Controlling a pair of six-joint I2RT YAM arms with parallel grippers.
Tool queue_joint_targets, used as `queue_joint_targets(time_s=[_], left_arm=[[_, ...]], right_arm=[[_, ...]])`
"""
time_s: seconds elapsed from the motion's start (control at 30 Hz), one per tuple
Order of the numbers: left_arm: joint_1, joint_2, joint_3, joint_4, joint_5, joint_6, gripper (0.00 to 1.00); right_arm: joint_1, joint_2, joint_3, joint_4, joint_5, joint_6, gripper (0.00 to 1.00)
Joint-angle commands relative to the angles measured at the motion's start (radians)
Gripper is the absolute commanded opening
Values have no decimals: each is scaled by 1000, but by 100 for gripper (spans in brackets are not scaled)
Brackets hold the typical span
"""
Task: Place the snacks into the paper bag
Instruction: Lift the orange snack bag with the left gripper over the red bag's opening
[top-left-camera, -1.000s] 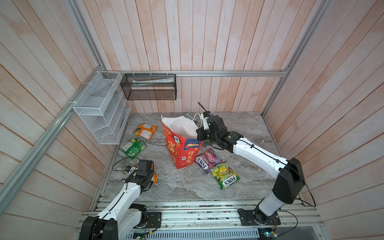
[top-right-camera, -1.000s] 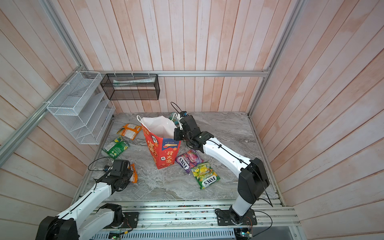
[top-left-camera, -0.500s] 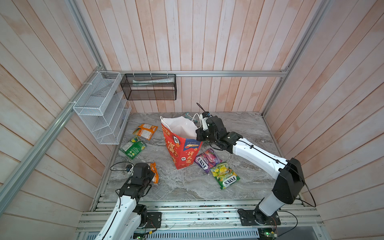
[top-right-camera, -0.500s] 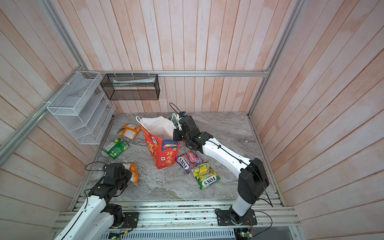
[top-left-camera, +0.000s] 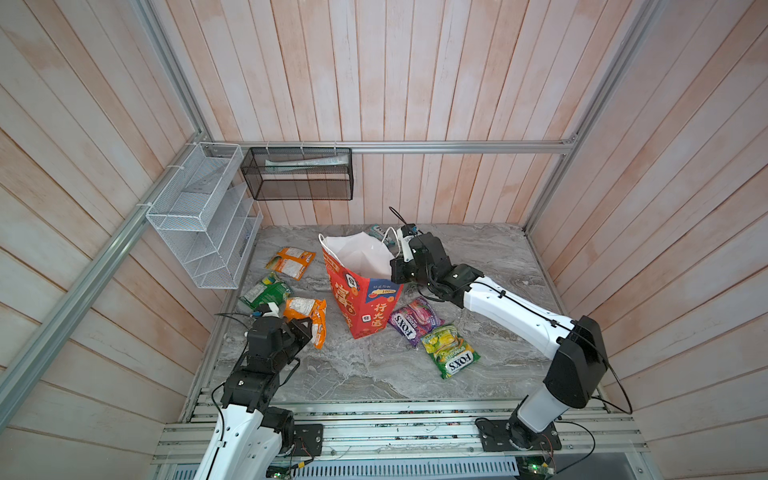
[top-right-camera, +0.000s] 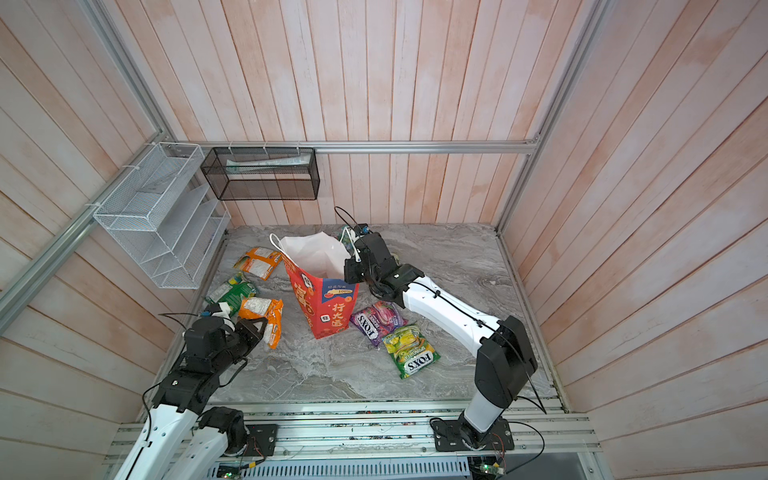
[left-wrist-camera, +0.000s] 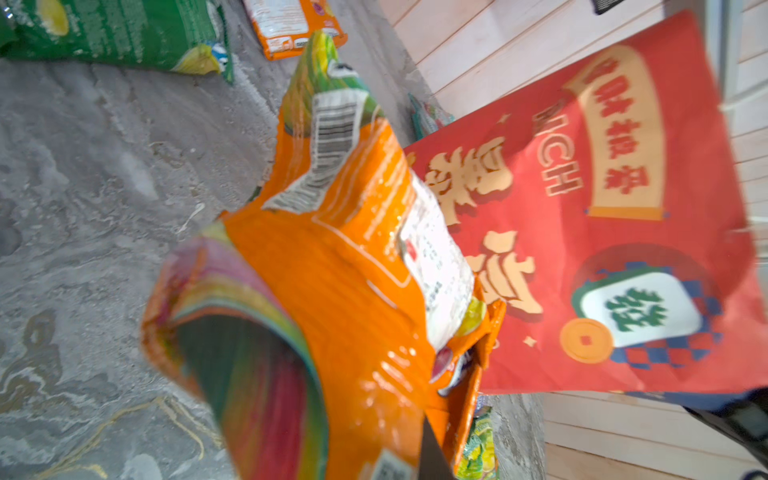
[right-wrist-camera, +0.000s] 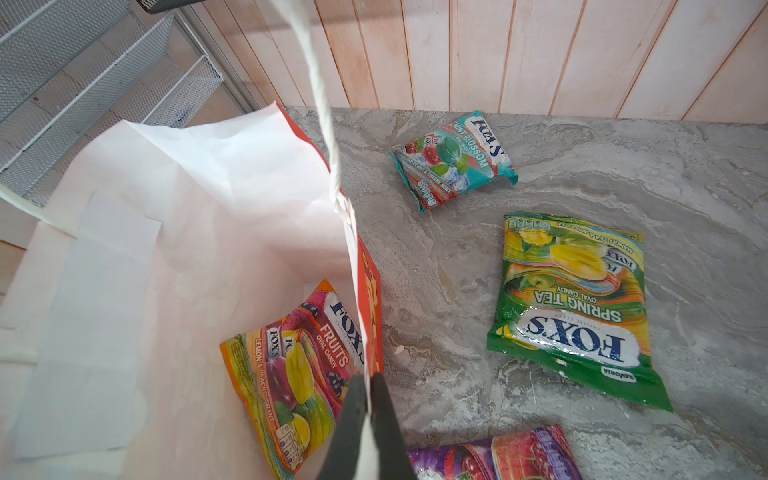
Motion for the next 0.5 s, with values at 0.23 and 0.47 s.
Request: queue_joint_targets(time_s=[0.23,0.47], left_arm=[[0,42,300,-30,113,33,14],[-21,130,513,-37,138,49,13]], right_arm=[[12,23,30,-45,14,-24,0],[12,25,37,-51,7,-29,0]])
